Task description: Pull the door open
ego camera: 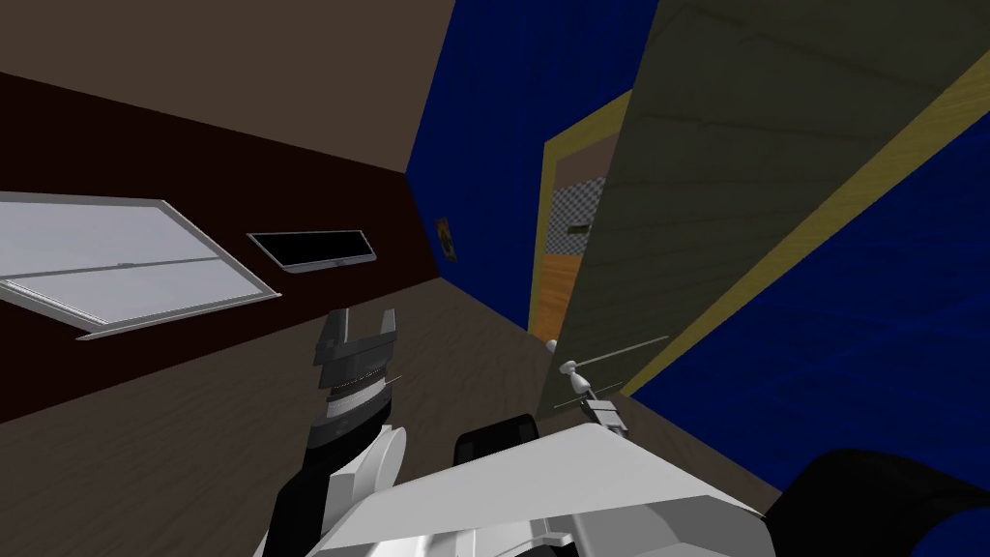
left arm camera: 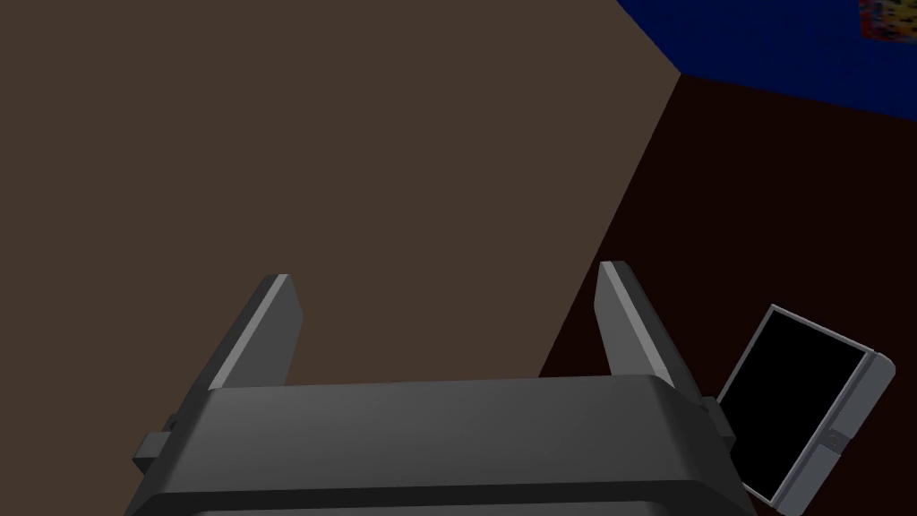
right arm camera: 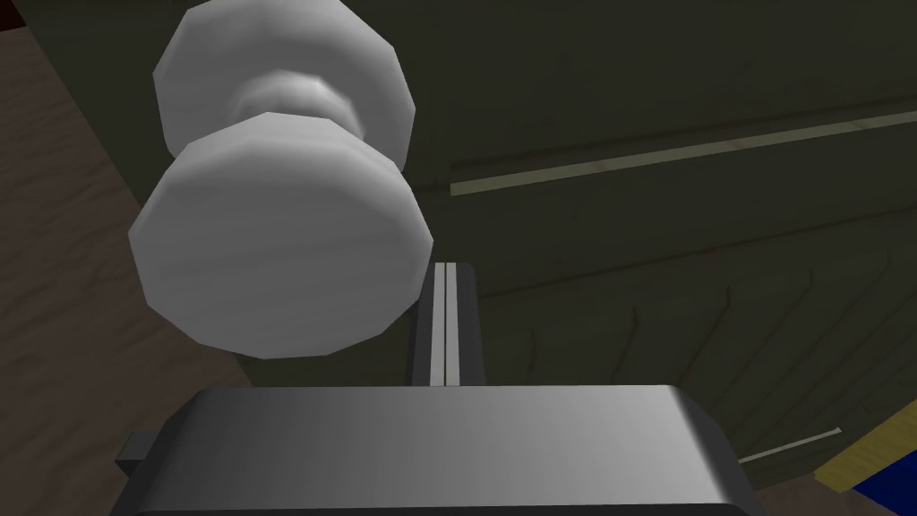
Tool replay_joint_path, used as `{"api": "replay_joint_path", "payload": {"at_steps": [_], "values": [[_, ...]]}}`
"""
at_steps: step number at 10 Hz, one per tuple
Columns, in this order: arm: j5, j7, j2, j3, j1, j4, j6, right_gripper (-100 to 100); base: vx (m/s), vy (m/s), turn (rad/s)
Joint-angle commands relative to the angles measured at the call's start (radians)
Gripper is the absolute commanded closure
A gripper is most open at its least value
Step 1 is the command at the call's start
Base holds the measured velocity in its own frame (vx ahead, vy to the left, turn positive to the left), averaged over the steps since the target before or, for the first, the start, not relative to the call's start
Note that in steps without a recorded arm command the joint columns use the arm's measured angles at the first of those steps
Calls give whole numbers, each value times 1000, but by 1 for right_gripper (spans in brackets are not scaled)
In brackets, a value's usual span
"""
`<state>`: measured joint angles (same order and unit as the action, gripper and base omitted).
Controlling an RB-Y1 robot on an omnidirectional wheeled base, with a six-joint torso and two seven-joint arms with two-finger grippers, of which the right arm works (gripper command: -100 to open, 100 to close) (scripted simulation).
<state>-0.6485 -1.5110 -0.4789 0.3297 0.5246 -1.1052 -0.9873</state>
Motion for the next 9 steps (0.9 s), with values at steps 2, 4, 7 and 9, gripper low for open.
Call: {"api": "replay_joint_path", "payload": {"at_steps": [2,4,7,9], "values": [[29,-7,21,30,-46,22,-40,-100,-109,-38,48],[40,-7,26,37,-59,29,-52,-100,-133,-25,61],[5,-30,-22,12,-21,18,-13,-100,-43,-28,11],[-7,-52,-46,13,0,-1,-7,-100,94,81,-15]]}}
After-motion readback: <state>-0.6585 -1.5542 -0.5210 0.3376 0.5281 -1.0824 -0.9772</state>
